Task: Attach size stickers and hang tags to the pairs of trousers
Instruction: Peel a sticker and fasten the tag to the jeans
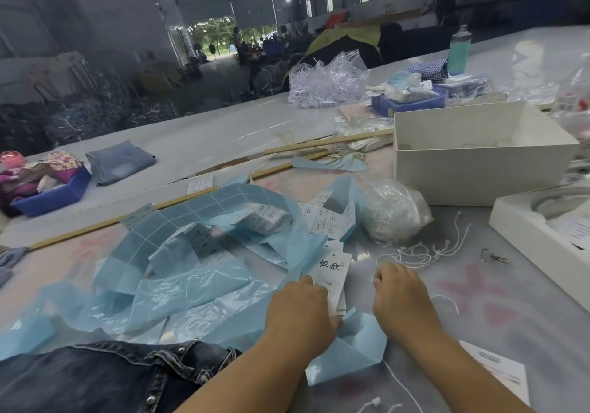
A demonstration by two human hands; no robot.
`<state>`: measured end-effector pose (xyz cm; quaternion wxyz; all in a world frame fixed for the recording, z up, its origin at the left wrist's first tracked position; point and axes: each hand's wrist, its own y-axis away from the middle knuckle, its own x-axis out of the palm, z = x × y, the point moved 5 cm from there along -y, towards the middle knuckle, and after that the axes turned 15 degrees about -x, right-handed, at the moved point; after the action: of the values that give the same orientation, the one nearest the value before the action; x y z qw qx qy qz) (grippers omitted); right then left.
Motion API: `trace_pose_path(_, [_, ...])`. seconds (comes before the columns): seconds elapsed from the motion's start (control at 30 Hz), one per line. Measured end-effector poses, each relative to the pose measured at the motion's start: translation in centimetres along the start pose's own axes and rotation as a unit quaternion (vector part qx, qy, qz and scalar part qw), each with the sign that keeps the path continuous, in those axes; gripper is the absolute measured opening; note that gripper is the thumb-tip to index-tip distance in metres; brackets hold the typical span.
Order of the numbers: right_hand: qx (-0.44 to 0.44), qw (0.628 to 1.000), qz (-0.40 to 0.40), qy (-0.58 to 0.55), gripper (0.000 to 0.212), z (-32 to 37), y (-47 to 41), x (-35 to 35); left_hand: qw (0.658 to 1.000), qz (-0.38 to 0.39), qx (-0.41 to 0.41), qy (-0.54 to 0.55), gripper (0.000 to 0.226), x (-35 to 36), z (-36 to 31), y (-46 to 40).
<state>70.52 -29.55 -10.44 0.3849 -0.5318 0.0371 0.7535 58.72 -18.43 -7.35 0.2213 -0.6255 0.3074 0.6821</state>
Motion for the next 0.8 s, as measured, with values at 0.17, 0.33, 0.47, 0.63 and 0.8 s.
trace_pose_path(0.17, [0.059, 0.923, -0.096, -0.368, 0.017, 1.6, 0.6, -1.4, 1.0, 0.017, -0.006, 0.022, 0.038, -0.3, 0.2, -0.3])
trace_pose_path(0.33, [0.093, 0.849, -0.084, -0.513, 0.037, 2.6, 0.4, -1.5, 0.999, 0.0, -0.03, 0.037, 0.027, -0.9, 0.4, -0.1])
trace_pose_path(0.47, [0.152, 0.848, -0.04, -0.505, 0.04, 3.1, 0.4, -0.8, 0.996, -0.03, -0.05, 0.061, 0.012, -1.8, 0.5, 0.3])
trace_pose_path(0.63, [0.231, 0.807, 0.022, -0.542, 0.031, 3.9, 0.2, 1.0, 0.978, -0.144, -0.001, 0.153, 0.021, -3.6, 0.1, 1.6])
trace_pose_path(0.8, [0.214, 0.822, 0.007, -0.528, 0.018, 4.5, -0.1, 0.6, 0.963, -0.103, 0.104, 0.226, 0.025, -4.4, -1.1, 3.3])
